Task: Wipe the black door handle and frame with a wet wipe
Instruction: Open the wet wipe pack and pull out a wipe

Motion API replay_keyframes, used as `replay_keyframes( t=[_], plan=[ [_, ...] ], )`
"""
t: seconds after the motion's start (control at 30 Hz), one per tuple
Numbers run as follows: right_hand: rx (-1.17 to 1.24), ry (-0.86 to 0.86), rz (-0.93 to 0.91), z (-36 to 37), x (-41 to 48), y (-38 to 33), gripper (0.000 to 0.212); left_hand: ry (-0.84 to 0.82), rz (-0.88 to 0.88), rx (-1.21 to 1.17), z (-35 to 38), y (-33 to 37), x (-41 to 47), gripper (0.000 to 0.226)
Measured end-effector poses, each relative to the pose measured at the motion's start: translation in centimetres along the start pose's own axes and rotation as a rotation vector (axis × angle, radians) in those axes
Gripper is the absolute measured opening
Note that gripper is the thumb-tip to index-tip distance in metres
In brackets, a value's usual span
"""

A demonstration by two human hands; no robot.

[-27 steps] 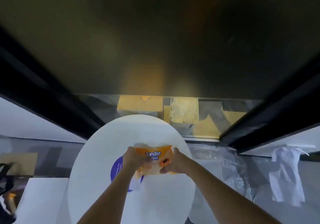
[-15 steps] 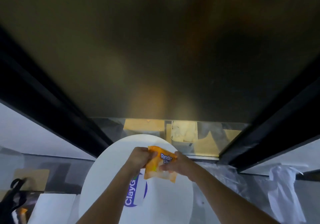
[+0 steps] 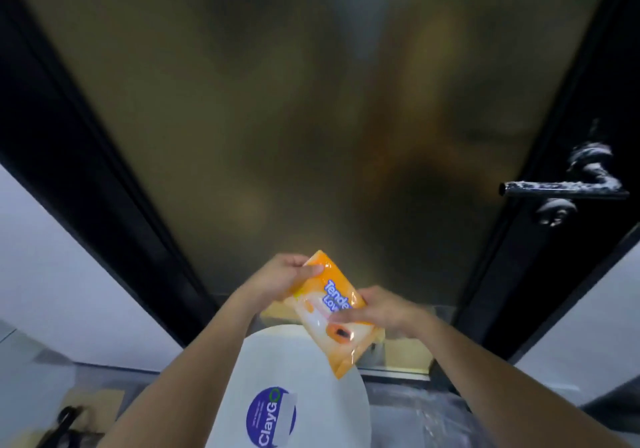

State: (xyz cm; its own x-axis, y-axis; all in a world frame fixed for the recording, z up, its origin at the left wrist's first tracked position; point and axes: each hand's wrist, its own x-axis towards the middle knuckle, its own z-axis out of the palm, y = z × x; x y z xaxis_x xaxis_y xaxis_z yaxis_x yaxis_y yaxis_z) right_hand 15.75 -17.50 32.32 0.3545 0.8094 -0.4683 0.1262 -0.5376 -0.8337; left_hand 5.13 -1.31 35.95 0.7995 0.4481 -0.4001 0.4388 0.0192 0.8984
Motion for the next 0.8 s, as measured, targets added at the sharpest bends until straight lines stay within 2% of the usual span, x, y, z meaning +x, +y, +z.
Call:
replay_keyframes(
  t=[0.07, 0.13, 0.2, 0.27, 0.37, 0.47, 0.63, 0.8],
  plan=[
    [0.094, 0.021, -0.051, -0.8, -1.3, -1.3, 0.014, 0.192, 0.148, 0.049, 0.7, 1.5, -0.2, 0.011],
    [0.157, 0.044, -0.076, -1.4, -2.3, -2.2, 0.019, 0.405, 0.328, 0.126, 1.7, 2.4, -0.7, 0.022],
    [0.207, 0.045, -0.079, -1.9, -3.1, -3.0, 0.029, 0.58, 0.538, 0.361, 2.8, 2.8, -1.8, 0.024],
    [0.277, 0.051, -0.088, -2.6, -4.0, -3.6, 0.033, 0.609, 0.719, 0.575, 3.7, 3.0, -2.9, 0.022],
    [0.378, 0.086, -0.111, -4.1, -5.6, -4.5, 0.032, 0.528, 0.819, 0.728, 5.0, 3.6, -4.1, 0.03],
    [0.434, 0.128, -0.128, -5.4, -6.9, -4.5, 0.027, 0.516, 0.769, 0.879, 6.2, 5.1, -4.6, 0.034],
    [0.461, 0.188, -0.179, -6.8, -9.1, -4.4, 0.02, 0.363, 0.55, 0.747, 7.7, 9.7, -4.3, 0.046],
    [0.458, 0.221, -0.171, -7.3, -10.9, -4.7, 0.02, 0.227, 0.441, 0.585, 8.6, 12.5, -4.6, 0.013]
  ],
)
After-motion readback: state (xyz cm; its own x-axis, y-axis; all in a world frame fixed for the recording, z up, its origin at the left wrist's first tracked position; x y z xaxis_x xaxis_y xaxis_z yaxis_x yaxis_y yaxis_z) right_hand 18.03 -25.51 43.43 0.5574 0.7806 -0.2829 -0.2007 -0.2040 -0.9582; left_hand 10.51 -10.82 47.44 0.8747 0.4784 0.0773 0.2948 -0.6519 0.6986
